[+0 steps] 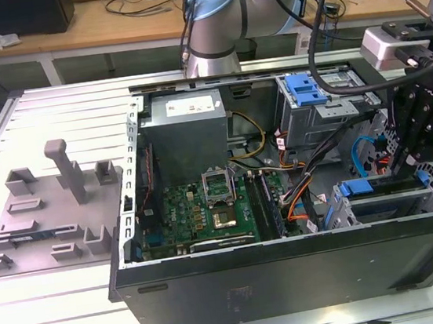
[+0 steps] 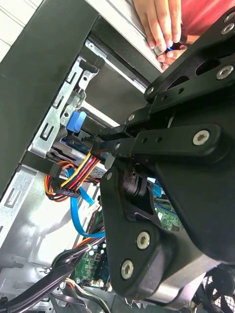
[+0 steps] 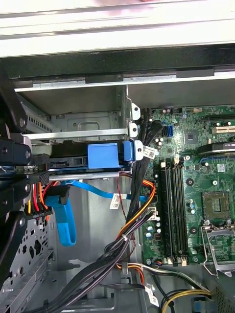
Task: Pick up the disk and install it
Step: 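Insert the first disk wire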
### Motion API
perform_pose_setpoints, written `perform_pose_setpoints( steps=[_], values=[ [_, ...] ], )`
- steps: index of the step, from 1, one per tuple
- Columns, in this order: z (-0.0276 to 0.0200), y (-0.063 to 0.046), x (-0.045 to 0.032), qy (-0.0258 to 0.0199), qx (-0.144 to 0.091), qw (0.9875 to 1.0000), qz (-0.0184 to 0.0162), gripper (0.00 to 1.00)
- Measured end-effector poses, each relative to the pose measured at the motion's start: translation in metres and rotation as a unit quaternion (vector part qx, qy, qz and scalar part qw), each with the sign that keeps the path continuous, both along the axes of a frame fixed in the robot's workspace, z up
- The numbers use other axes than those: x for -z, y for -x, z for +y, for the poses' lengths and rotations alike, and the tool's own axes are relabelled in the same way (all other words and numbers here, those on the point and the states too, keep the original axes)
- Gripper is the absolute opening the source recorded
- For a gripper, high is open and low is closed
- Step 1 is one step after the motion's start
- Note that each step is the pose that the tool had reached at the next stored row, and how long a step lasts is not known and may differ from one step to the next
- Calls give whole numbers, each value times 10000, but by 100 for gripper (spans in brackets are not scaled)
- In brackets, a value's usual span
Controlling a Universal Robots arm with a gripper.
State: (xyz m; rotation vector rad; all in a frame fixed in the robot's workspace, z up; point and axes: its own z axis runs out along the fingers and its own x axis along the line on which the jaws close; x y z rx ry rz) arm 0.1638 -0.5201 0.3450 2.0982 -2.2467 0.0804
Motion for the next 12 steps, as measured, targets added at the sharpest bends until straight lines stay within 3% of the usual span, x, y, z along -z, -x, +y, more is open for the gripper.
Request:
perform_pose_setpoints(
  steps=[12],
  values=[
    [0, 0, 22, 0, 0, 10000, 0, 16]
  ],
)
